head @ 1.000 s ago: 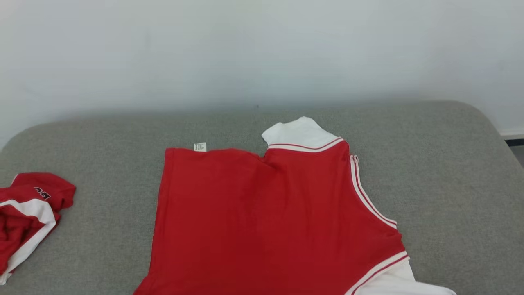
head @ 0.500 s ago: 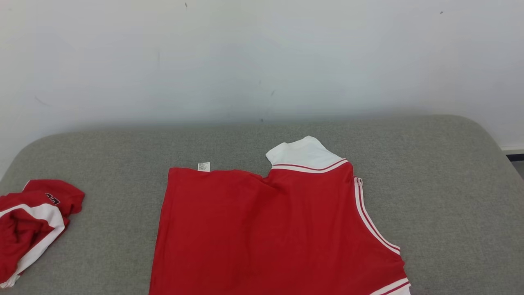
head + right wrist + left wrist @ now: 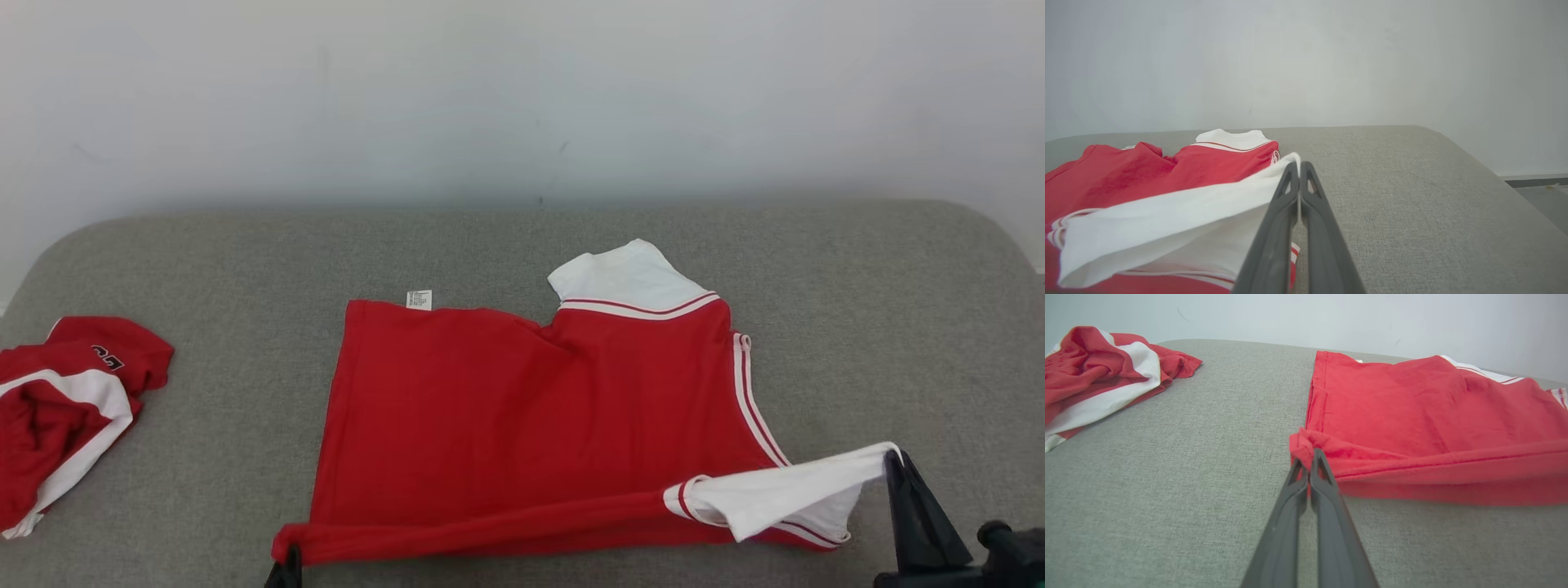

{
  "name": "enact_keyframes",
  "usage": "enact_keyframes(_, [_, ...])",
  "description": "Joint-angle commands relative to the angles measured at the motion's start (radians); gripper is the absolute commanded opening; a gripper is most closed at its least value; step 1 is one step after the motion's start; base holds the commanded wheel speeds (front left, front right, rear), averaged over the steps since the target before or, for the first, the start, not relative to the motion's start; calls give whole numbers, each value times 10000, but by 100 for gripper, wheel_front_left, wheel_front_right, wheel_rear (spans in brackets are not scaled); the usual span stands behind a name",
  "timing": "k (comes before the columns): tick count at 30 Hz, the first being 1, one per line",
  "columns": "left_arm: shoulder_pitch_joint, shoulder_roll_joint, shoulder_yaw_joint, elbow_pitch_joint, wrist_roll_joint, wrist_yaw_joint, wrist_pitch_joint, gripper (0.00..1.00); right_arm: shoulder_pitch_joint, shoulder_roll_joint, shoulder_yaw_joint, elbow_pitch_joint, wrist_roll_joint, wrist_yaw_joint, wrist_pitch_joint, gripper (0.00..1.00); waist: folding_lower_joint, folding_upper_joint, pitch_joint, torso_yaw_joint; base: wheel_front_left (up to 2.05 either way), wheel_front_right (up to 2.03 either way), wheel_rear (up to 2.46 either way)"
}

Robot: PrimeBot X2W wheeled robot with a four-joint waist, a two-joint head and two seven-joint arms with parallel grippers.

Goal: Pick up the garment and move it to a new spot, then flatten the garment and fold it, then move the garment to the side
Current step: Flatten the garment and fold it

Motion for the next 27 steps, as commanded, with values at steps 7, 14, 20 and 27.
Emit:
enact_keyframes(7, [-1000, 42, -150, 149, 292, 100, -32, 0, -1381, -229, 171, 637, -56, -29, -45, 0, -1, -1, 917, 205, 0, 0, 0])
enact_keyframes(14, [-1816, 43, -364, 280, 235, 253, -31, 0, -2474, -378, 189, 1452, -228, -29, -45, 0, -1, -1, 1775, 341, 0, 0, 0])
enact_keyframes(20, [-2179, 45, -492, 354, 254, 317, -32, 0, -2885, -221, -22, 1803, -116, -29, -45, 0, -1, -1, 2219, 385, 0, 0, 0])
enact_keyframes(27, [-2406, 43, -548, 232, 219, 411, -32, 0, -3049, 46, -212, 2081, -215, -29, -45, 0, -1, -1, 2527, 400, 0, 0, 0])
